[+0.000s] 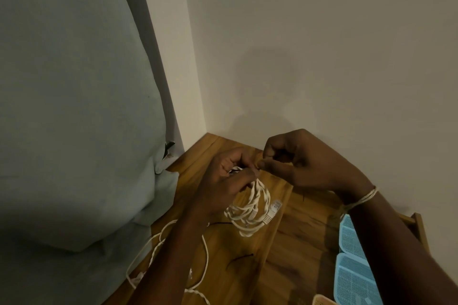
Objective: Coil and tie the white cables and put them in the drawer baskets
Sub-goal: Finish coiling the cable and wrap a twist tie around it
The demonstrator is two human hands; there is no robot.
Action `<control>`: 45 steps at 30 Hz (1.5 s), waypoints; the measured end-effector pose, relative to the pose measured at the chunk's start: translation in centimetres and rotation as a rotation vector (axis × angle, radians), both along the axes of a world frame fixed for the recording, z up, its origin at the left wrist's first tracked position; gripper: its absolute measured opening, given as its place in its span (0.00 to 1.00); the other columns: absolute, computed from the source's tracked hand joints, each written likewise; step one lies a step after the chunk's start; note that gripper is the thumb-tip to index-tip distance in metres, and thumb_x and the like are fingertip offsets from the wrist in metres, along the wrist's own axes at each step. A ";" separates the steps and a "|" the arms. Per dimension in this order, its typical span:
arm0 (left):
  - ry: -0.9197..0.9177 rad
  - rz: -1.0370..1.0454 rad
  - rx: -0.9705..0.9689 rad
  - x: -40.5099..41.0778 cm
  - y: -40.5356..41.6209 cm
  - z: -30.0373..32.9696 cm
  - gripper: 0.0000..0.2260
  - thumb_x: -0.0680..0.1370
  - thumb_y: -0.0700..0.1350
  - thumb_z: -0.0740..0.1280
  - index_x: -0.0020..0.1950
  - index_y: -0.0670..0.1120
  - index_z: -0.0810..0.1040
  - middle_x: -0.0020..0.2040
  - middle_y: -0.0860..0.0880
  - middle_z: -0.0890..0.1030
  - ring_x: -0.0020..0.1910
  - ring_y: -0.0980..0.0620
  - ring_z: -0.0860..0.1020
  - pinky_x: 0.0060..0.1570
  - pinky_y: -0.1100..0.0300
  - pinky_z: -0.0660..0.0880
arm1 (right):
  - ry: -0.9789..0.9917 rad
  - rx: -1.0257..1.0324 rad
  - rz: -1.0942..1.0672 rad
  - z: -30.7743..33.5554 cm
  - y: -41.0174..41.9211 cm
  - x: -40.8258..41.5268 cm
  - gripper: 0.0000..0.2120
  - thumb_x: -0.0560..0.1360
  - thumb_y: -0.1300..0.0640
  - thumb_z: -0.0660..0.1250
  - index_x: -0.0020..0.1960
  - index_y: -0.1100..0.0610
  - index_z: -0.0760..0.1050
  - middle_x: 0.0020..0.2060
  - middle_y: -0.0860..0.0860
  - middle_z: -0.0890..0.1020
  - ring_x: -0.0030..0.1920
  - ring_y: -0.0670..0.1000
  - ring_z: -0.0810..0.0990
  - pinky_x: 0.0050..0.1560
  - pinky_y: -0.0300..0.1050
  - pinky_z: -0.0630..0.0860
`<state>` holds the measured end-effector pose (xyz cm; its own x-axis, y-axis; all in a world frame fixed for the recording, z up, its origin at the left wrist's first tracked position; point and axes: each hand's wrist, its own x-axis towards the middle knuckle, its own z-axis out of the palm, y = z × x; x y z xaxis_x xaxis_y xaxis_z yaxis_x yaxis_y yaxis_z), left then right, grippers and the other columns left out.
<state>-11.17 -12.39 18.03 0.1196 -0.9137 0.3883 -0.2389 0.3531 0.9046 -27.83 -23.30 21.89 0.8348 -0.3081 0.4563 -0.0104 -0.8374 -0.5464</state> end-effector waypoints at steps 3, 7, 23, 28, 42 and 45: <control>0.033 -0.056 -0.002 0.4 0.2 -0.4 0.05 0.73 0.40 0.68 0.37 0.47 0.77 0.31 0.52 0.76 0.29 0.56 0.73 0.30 0.63 0.70 | -0.014 0.018 0.046 -0.4 -0.5 -0.3 0.10 0.78 0.52 0.69 0.43 0.59 0.81 0.32 0.54 0.81 0.31 0.54 0.79 0.33 0.53 0.77; 0.281 -0.029 0.007 -0.1 -0.1 -0.3 0.06 0.72 0.43 0.68 0.35 0.50 0.78 0.29 0.50 0.76 0.28 0.54 0.74 0.30 0.62 0.72 | -0.176 0.294 0.031 -2.2 -0.8 0.2 0.11 0.78 0.54 0.68 0.48 0.63 0.82 0.38 0.62 0.83 0.38 0.65 0.82 0.40 0.66 0.78; 0.339 0.047 -0.077 -0.7 -1.3 1.2 0.10 0.80 0.40 0.60 0.57 0.39 0.78 0.47 0.46 0.84 0.46 0.49 0.83 0.44 0.60 0.79 | -0.545 0.839 0.050 -6.2 2.2 1.8 0.11 0.81 0.64 0.63 0.60 0.66 0.79 0.44 0.62 0.86 0.40 0.64 0.85 0.41 0.58 0.82; 0.061 0.101 0.016 -0.9 -1.0 1.3 0.10 0.83 0.43 0.59 0.62 0.46 0.75 0.50 0.55 0.84 0.50 0.57 0.83 0.46 0.65 0.78 | -0.501 0.779 0.048 -5.7 1.6 1.2 0.14 0.73 0.56 0.69 0.54 0.62 0.83 0.43 0.57 0.88 0.43 0.57 0.87 0.43 0.49 0.83; -0.317 0.491 -0.014 0.4 -3.1 -1.8 0.11 0.80 0.46 0.65 0.62 0.48 0.74 0.55 0.52 0.81 0.53 0.55 0.80 0.47 0.69 0.79 | -0.231 0.090 -0.392 0.3 3.4 -1.0 0.07 0.76 0.59 0.71 0.52 0.52 0.85 0.45 0.42 0.86 0.40 0.41 0.84 0.42 0.31 0.80; -0.158 0.508 0.011 -0.4 -3.2 -1.7 0.10 0.79 0.43 0.67 0.60 0.50 0.75 0.54 0.55 0.80 0.52 0.59 0.80 0.42 0.74 0.76 | 0.071 -0.024 -0.484 -2.1 4.1 2.1 0.09 0.77 0.52 0.70 0.56 0.49 0.85 0.49 0.44 0.87 0.43 0.42 0.83 0.48 0.36 0.80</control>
<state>-11.57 -15.59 16.31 0.4895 -0.7599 0.4278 -0.5108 0.1478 0.8469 -25.78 -19.20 19.81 0.6276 -0.6585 0.4154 -0.4378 -0.7396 -0.5112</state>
